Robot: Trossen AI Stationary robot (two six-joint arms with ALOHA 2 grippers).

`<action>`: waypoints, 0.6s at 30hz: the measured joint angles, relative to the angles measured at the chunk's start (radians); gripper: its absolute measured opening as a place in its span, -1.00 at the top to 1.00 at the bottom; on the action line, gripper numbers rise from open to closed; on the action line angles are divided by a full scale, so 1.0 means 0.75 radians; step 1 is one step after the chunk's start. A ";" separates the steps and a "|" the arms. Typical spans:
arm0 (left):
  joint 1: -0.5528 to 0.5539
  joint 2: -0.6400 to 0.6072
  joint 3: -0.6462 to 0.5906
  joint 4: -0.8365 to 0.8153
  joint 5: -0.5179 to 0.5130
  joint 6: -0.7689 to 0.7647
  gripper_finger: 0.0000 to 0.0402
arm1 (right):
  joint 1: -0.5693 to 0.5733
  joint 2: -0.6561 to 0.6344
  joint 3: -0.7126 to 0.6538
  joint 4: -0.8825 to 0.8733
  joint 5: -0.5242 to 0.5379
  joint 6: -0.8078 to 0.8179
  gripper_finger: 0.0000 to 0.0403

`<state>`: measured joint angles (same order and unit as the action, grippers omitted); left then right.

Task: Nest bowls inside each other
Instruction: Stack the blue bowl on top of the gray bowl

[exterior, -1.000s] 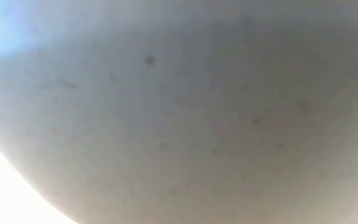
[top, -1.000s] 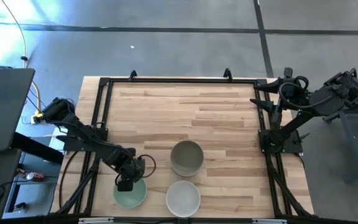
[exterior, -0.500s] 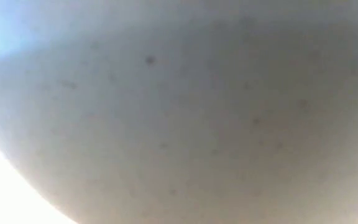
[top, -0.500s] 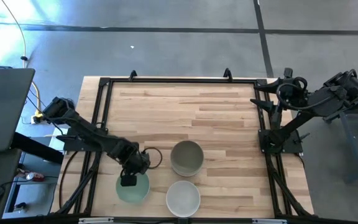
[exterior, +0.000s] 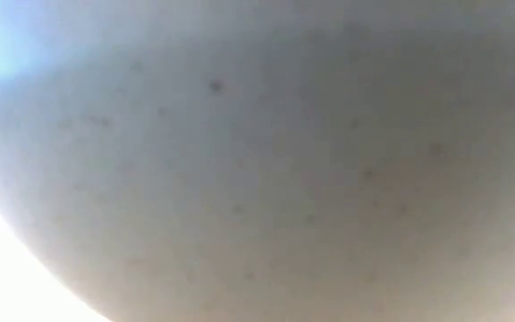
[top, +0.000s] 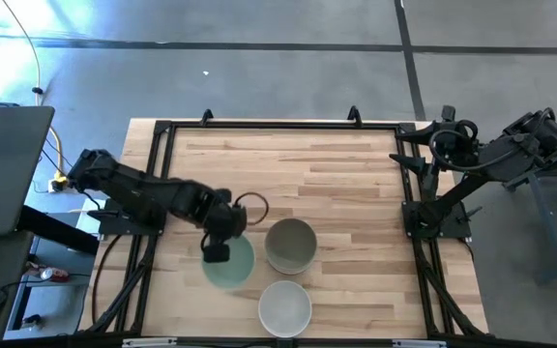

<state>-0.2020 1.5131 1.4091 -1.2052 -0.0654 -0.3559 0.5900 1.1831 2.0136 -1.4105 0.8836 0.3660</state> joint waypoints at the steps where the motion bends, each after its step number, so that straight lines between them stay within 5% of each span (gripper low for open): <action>1: 0.018 -0.001 0.018 -0.003 -0.004 0.015 1.00 | 0.000 0.000 0.000 0.000 0.000 0.000 0.02; 18: 0.270 0.004 0.204 -0.004 0.137 -0.108 1.00 | 0.000 0.001 0.000 -0.021 -0.004 0.001 0.02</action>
<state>0.0002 1.5164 1.5621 -1.2080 0.0377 -0.4367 0.5898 1.1835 2.0136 -1.4261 0.8806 0.3664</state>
